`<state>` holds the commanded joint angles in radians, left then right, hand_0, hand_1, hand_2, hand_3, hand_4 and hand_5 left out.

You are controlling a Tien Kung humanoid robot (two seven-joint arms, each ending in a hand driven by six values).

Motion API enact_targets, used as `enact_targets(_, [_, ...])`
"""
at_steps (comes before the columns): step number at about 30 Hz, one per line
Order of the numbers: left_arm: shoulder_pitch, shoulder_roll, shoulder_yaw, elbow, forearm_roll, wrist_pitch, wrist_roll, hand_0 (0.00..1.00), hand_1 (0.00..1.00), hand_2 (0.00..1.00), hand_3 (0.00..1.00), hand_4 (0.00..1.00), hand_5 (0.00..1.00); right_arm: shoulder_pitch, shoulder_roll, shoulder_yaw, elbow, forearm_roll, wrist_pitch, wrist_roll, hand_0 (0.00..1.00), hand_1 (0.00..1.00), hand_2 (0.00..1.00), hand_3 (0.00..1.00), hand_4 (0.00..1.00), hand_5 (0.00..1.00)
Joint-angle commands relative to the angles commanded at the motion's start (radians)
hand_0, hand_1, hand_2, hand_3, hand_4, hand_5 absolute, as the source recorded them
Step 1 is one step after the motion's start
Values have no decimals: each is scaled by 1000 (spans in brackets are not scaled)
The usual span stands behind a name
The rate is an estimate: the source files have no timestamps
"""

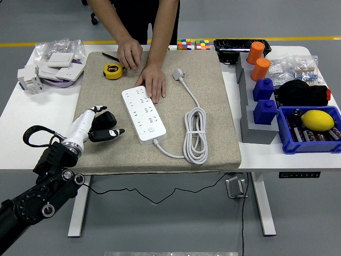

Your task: Pick up the plug,place it near the board,insert it into the board,press the button

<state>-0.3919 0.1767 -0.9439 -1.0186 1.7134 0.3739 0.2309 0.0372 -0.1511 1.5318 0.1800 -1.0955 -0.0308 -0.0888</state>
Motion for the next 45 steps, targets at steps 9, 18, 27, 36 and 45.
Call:
enact_targets(9, [-11, -4, 4, 28, 33, 20, -1, 774, 771, 707, 677, 976, 167, -1, 1, 2, 0, 3, 0, 0, 953, 915, 878, 906, 998, 998])
enact_targets(18, [-7, -9, -4, 49, 56, 47, -14, 723, 727, 617, 592, 924, 124, -2, 0, 18, 0, -1, -7, 0, 950, 916, 878, 906, 998, 998])
enact_targets(27, [-5, -17, -10, 72, 71, 106, -41, 645, 627, 541, 548, 651, 20, 1, 1, 14, 0, 1, -4, 4, 947, 920, 881, 906, 998, 998])
enact_targets(36, [-7, -18, -1, 93, 63, 149, -71, 594, 571, 511, 530, 615, 29, -1, -1, 12, 0, -3, -2, 3, 946, 920, 881, 906, 998, 998])
enact_targets(45, [-3, -9, -11, 57, 62, 156, -73, 558, 548, 486, 527, 571, 2, -3, 1, 14, 0, -9, -3, 3, 944, 923, 885, 906, 998, 998])
